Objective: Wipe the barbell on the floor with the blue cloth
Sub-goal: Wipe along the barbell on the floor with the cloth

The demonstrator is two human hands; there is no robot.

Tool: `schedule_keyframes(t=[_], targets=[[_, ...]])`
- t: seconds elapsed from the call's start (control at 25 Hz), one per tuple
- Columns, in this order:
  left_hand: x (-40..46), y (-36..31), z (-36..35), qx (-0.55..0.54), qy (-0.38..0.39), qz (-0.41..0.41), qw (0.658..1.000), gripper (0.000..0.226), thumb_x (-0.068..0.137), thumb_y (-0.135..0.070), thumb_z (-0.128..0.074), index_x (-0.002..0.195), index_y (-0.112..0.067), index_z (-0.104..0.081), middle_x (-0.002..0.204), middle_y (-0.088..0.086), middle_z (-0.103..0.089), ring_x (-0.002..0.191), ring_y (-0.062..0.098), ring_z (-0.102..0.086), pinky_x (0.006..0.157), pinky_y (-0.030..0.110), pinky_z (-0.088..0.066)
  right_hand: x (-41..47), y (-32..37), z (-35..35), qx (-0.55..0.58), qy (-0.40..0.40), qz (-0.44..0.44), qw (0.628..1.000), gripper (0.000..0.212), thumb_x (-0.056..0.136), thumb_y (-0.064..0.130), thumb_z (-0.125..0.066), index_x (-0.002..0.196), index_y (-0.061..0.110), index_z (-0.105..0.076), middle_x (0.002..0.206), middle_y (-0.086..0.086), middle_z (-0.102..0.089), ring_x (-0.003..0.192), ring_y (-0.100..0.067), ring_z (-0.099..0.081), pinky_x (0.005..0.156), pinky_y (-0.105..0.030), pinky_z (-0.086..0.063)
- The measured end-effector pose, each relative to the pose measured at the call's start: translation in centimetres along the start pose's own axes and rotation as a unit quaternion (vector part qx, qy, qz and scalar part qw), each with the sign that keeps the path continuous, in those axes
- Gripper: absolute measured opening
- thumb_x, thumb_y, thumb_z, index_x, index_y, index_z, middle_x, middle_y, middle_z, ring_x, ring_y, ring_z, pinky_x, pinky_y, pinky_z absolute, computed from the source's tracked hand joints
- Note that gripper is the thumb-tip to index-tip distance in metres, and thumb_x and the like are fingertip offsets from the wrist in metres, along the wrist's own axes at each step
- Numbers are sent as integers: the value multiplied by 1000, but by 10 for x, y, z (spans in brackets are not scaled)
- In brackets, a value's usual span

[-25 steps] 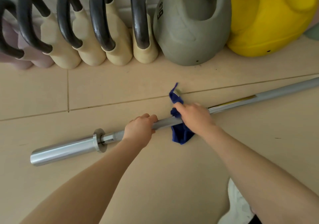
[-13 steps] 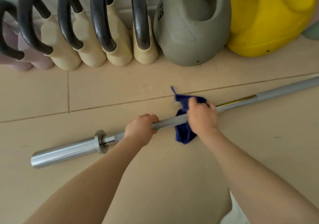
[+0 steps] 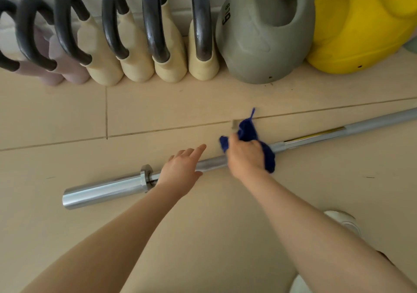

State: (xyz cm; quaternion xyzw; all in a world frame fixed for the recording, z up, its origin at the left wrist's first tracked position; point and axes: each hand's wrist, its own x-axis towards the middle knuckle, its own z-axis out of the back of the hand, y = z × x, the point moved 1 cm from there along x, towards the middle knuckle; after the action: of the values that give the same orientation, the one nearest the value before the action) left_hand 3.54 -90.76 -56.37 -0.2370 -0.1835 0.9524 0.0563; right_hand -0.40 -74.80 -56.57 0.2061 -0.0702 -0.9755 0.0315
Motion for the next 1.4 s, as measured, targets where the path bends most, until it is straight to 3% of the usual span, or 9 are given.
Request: schedule_keyframes(t=[0.2, 0.32, 0.4, 0.56, 0.8, 0.96, 1.12, 1.24, 1.4], targets=[[-36, 59, 21, 71, 6, 44, 997, 69, 79, -37, -67, 137, -23, -33, 143, -3, -37, 133, 20, -31, 110, 34, -23, -28, 80, -26, 53, 72, 193, 977, 24, 89, 13, -43, 113, 11, -41, 97, -9, -69, 92, -31, -62, 98, -43, -31], [-57, 81, 19, 84, 27, 54, 995, 83, 74, -43, -72, 140, -22, -28, 144, -3, -36, 134, 20, -31, 112, 33, -22, -14, 36, -22, -33, 1, 51, 998, 23, 95, 23, -35, 110, 8, -44, 91, -12, -70, 86, -31, -64, 95, -40, -34], [-64, 84, 13, 69, 24, 52, 996, 80, 75, -43, -71, 140, -22, -29, 142, -3, -39, 133, 19, -33, 111, 31, -23, -26, 38, -22, -19, -6, -21, 1000, 28, 97, 26, -35, 113, 6, -44, 93, -16, -69, 86, -34, -64, 77, -40, -43], [-70, 79, 3, 75, 25, 34, 996, 78, 73, -41, -73, 137, -20, -32, 138, -2, -45, 130, 19, -38, 109, 30, -27, -60, 120, -35, 120, 55, 97, 987, 33, 97, 21, -36, 125, 4, -38, 104, -20, -66, 93, -38, -60, 69, -42, -44], [-69, 93, 9, 32, -78, 88, 993, 87, 75, -29, -69, 145, -16, -18, 130, 2, -52, 118, 22, -48, 97, 31, -36, -64, 146, -26, 479, 39, 69, 874, 34, 95, 33, -40, 125, 17, -35, 108, -7, -64, 99, -27, -61, 78, -35, -45], [-63, 96, 19, -35, -122, 113, 985, 62, 82, -25, -64, 137, -16, -36, 117, 2, -63, 107, 25, -56, 95, 32, -38, -47, 128, -45, 189, 81, 112, 972, 59, 96, 25, -40, 146, 15, -11, 143, -19, -35, 129, -33, -34, 111, -40, -29], [-46, 91, 27, -13, -152, 101, 983, 29, 85, -9, -53, 113, -10, -58, 105, 8, -63, 99, 28, -57, 87, 31, -37, -36, 132, -62, 47, 77, 150, 985, 66, 94, 31, -37, 147, 10, -3, 148, -23, -27, 140, -36, -15, 117, -42, 0], [-49, 81, 17, -42, -134, 82, 987, 42, 86, -13, -55, 127, -9, -49, 130, 8, -54, 115, 29, -51, 98, 35, -37, -22, 132, -58, 16, 53, 179, 982, 51, 96, 30, -35, 141, 12, -20, 133, -18, -47, 129, -33, -35, 116, -41, -14], [-52, 85, 7, 11, -96, 68, 993, 71, 84, -24, -65, 142, -14, -27, 153, 7, -24, 140, 25, -26, 114, 36, -24, -2, 94, -45, 153, -31, 117, 981, 23, 92, 12, -42, 113, 5, -47, 107, -19, -60, 102, -36, -49, 88, -44, -40]])
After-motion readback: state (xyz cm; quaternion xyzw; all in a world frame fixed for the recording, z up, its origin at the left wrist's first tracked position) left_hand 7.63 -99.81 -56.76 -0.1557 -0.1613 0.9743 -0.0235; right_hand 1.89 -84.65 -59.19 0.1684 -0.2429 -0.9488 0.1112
